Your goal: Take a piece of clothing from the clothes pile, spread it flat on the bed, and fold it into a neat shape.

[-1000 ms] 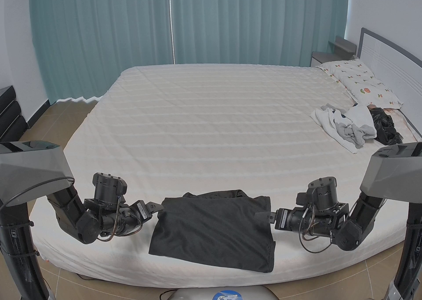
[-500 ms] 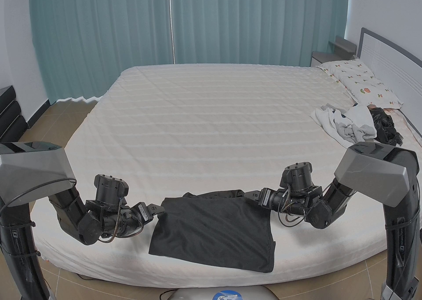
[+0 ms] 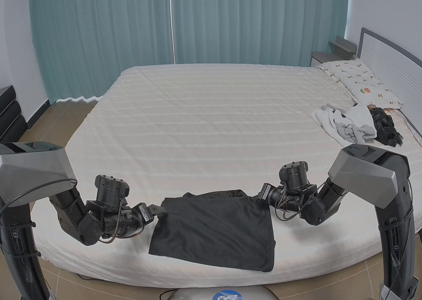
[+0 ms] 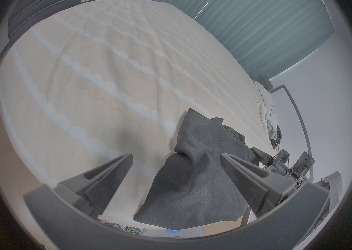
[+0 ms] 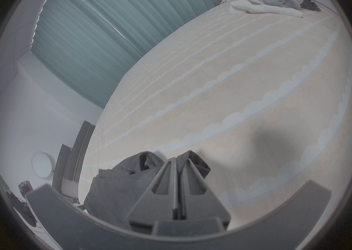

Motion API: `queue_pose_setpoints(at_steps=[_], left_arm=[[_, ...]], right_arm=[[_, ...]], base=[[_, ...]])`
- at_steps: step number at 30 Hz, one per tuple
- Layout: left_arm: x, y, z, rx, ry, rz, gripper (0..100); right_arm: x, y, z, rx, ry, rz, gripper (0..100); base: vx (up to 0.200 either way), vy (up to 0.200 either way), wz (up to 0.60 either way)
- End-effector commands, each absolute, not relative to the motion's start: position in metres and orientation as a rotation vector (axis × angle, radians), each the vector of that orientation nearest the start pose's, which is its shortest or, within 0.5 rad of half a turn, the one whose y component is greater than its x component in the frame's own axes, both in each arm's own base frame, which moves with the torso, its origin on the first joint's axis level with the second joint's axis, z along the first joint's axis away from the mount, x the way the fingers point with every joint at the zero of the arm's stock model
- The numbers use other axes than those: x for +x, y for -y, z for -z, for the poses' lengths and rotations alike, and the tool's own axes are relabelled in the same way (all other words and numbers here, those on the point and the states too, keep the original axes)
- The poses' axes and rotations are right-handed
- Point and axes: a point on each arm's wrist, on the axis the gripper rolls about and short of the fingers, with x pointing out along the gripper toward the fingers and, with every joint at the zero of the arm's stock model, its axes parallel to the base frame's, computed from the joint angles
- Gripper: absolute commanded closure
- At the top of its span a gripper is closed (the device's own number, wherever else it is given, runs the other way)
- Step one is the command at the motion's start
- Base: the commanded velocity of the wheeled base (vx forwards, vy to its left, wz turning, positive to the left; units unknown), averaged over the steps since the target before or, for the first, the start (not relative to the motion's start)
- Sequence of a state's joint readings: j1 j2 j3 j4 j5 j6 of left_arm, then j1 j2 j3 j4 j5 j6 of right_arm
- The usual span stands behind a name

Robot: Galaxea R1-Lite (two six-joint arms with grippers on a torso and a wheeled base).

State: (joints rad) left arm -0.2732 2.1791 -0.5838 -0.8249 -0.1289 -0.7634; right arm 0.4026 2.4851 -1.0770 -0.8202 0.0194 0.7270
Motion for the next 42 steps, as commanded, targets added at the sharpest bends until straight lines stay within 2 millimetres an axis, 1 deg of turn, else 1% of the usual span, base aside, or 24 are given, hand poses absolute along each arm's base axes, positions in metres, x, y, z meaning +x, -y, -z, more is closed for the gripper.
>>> queue_pose_setpoints(at_steps=[1,6,20,21,26,29,31,32,33,34,35,36,38,39,41,42], left_arm=[[0.304,0.089,0.002,-0.659,-0.876,0.069,0],[0.304,0.089,0.001,-0.659,-0.872,0.069,0],[0.305,0.089,0.001,-0.660,-0.869,0.071,0],[0.305,0.089,0.001,-0.660,-0.869,0.071,0],[0.305,0.089,0.001,-0.660,-0.869,0.071,0],[0.305,0.088,0.001,-0.661,-0.867,0.070,0],[0.308,0.089,-0.001,-0.665,-0.856,0.073,0],[0.308,0.089,-0.001,-0.665,-0.856,0.073,0],[0.313,0.090,-0.004,-0.674,-0.837,0.076,0],[0.313,0.090,-0.004,-0.674,-0.837,0.076,0],[0.322,0.093,-0.009,-0.689,-0.807,0.076,0],[0.327,0.095,-0.009,-0.688,-0.798,0.074,0],[0.329,0.096,-0.008,-0.686,-0.798,0.072,0],[0.341,0.104,-0.007,-0.678,-0.788,0.076,0],[0.344,0.106,-0.007,-0.676,-0.789,0.075,0],[0.350,0.112,-0.006,-0.662,-0.809,0.071,0]], right_arm=[[0.395,-0.159,0.028,0.602,-0.678,-0.155,100],[0.399,-0.149,0.029,0.619,-0.664,-0.109,100],[0.401,-0.146,0.032,0.641,-0.663,-0.081,100],[0.401,-0.145,0.034,0.638,-0.666,-0.077,0],[0.403,-0.142,0.037,0.639,-0.664,-0.070,0],[0.401,-0.141,0.032,0.646,-0.642,-0.084,0],[0.398,-0.141,0.023,0.649,-0.628,-0.097,0],[0.398,-0.141,0.023,0.649,-0.628,-0.097,0],[0.391,-0.139,0.017,0.651,-0.637,-0.106,0],[0.391,-0.139,0.017,0.651,-0.637,-0.106,0],[0.382,-0.140,0.014,0.648,-0.665,-0.131,0],[0.378,-0.139,0.013,0.647,-0.680,-0.142,0],[0.375,-0.139,0.013,0.644,-0.688,-0.150,0],[0.368,-0.139,0.014,0.630,-0.716,-0.176,0],[0.368,-0.139,0.014,0.628,-0.721,-0.181,0],[0.367,-0.139,0.018,0.625,-0.730,-0.179,0]], base=[[0.000,0.000,0.00],[0.000,0.000,0.00],[0.000,0.000,0.00],[0.000,0.000,0.00],[0.000,0.000,0.00],[0.000,0.000,0.00],[0.000,0.000,0.00],[0.000,0.000,0.00],[0.000,0.000,0.00],[0.000,0.000,0.00],[0.000,0.000,0.00],[0.000,0.000,0.00],[0.000,0.000,0.00],[0.000,0.000,0.00],[0.000,0.000,0.00],[0.000,0.000,0.00]])
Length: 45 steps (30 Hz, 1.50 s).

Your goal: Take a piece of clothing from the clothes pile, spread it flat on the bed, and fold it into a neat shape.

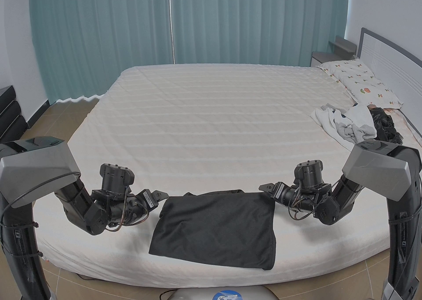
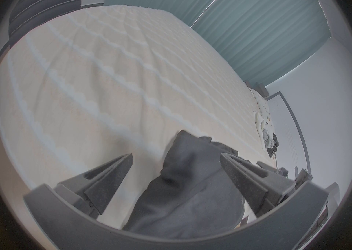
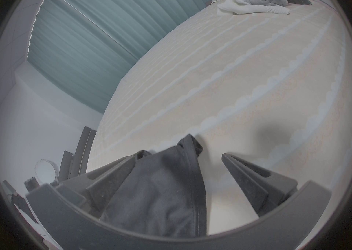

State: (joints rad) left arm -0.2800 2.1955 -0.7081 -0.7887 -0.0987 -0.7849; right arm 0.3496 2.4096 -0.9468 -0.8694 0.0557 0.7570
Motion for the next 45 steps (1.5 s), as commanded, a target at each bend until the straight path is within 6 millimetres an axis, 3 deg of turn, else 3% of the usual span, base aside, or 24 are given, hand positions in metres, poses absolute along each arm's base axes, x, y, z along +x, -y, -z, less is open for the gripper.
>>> queue_pose_setpoints(at_steps=[1,11,21,22,28,37,38,45], left_arm=[[0.352,0.115,-0.005,-0.655,-0.817,0.076,0],[0.378,0.144,0.020,-0.579,-0.827,0.115,0],[0.392,0.150,0.016,-0.543,-0.784,0.114,0],[0.392,0.150,0.016,-0.544,-0.785,0.116,100],[0.393,0.148,0.018,-0.545,-0.785,0.107,100],[0.393,0.141,0.022,-0.559,-0.790,0.081,100],[0.393,0.141,0.022,-0.559,-0.790,0.081,100],[0.395,0.134,0.022,-0.580,-0.780,0.040,100]], right_arm=[[0.367,-0.139,0.019,0.625,-0.735,-0.179,0],[0.364,-0.139,0.026,0.619,-0.759,-0.171,0],[0.360,-0.134,0.034,0.645,-0.804,-0.182,0],[0.360,-0.135,0.034,0.645,-0.807,-0.184,0],[0.363,-0.139,0.041,0.640,-0.814,-0.195,0],[0.385,-0.156,0.050,0.639,-0.779,-0.228,0],[0.385,-0.156,0.050,0.639,-0.779,-0.228,100],[0.398,-0.164,0.050,0.644,-0.753,-0.246,100]], base=[[0.000,0.000,0.00],[0.000,0.000,0.00],[0.000,0.000,0.00],[0.000,0.000,0.00],[0.000,0.000,0.00],[0.000,0.000,0.00],[0.000,0.000,0.00],[0.000,0.000,0.00]])
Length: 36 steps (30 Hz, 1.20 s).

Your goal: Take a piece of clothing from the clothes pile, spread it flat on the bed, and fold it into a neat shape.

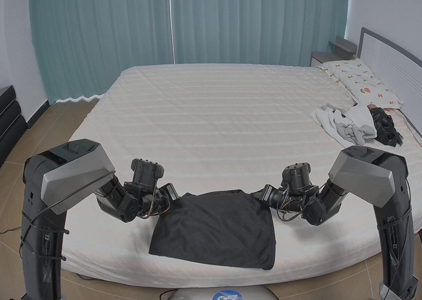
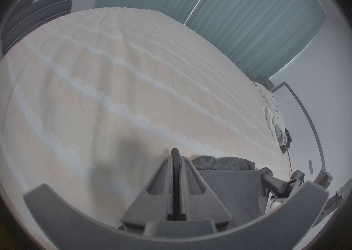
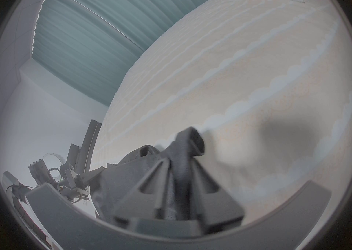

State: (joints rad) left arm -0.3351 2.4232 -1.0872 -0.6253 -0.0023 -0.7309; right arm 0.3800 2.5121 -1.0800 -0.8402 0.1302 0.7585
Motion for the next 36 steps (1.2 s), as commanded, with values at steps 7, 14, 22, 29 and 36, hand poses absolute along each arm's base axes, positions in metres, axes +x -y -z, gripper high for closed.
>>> queue_pose_setpoints(at_steps=[7,14,22,29,36], left_arm=[[0.396,0.131,0.021,-0.590,-0.778,0.029,100],[0.398,0.126,0.017,-0.615,-0.761,0.010,100],[0.397,0.123,0.019,-0.600,-0.757,-0.029,100],[0.397,0.127,0.020,-0.599,-0.757,-0.019,0],[0.397,0.125,0.018,-0.606,-0.751,-0.022,0]], right_arm=[[0.405,-0.167,0.043,0.652,-0.680,-0.266,100],[0.413,-0.174,0.034,0.661,-0.579,-0.289,100],[0.415,-0.181,0.035,0.639,-0.577,-0.281,100],[0.415,-0.182,0.037,0.639,-0.575,-0.282,0],[0.415,-0.177,0.036,0.640,-0.572,-0.254,0]], base=[[0.000,0.000,0.00],[0.000,0.000,0.00],[0.000,0.000,0.00],[0.000,0.000,0.00],[0.000,0.000,0.00]])
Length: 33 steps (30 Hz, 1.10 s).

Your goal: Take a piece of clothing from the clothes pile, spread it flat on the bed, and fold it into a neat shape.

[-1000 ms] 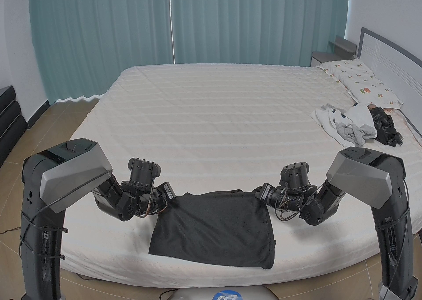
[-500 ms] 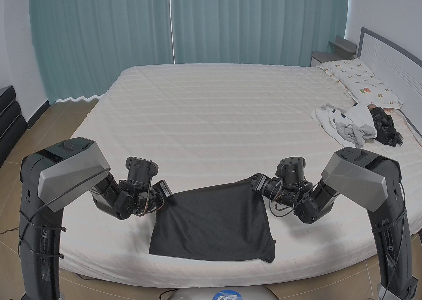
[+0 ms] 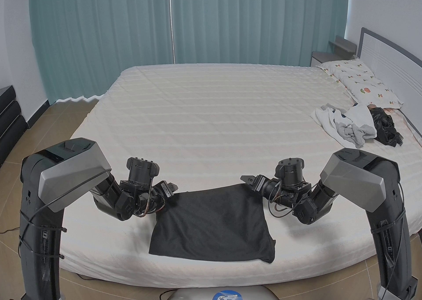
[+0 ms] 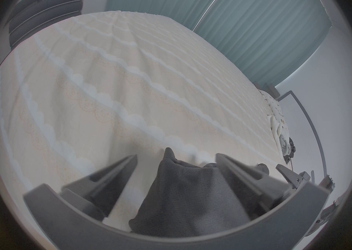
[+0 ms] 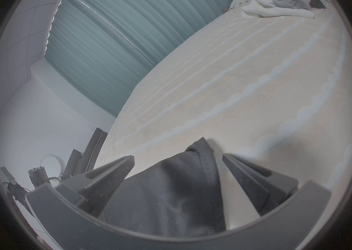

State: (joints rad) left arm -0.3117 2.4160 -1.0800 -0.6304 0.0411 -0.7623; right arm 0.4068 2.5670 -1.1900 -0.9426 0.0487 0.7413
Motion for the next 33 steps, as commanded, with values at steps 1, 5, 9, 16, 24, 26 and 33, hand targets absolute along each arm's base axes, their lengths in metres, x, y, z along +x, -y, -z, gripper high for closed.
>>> queue_pose_setpoints(at_steps=[1,5,9,16,24,26,33], left_arm=[[0.397,0.124,0.016,-0.607,-0.744,-0.023,0],[0.397,0.117,0.003,-0.627,-0.717,-0.032,0],[0.392,0.110,-0.008,-0.629,-0.703,-0.040,0],[0.365,0.078,-0.039,-0.661,-0.673,-0.082,0],[0.307,0.031,-0.109,-0.743,-0.539,-0.033,0],[0.279,0.022,-0.136,-0.758,-0.471,-0.001,0],[0.191,0.015,-0.183,-0.631,-0.290,0.083,0]], right_arm=[[0.416,-0.174,0.035,0.643,-0.563,-0.242,0],[0.417,-0.158,0.027,0.670,-0.549,-0.201,0],[0.409,-0.147,0.024,0.682,-0.569,-0.175,0],[0.381,-0.129,-0.011,0.688,-0.560,-0.169,0],[0.308,-0.096,-0.091,0.717,-0.469,-0.187,0],[0.277,-0.083,-0.117,0.718,-0.416,-0.196,0],[0.174,-0.052,-0.166,0.588,-0.257,-0.257,0]], base=[[0.000,0.000,0.00],[0.000,0.000,0.00],[0.000,0.000,0.00],[0.000,0.000,0.00],[0.000,0.000,0.00],[0.000,0.000,0.00],[0.000,0.000,0.00]])
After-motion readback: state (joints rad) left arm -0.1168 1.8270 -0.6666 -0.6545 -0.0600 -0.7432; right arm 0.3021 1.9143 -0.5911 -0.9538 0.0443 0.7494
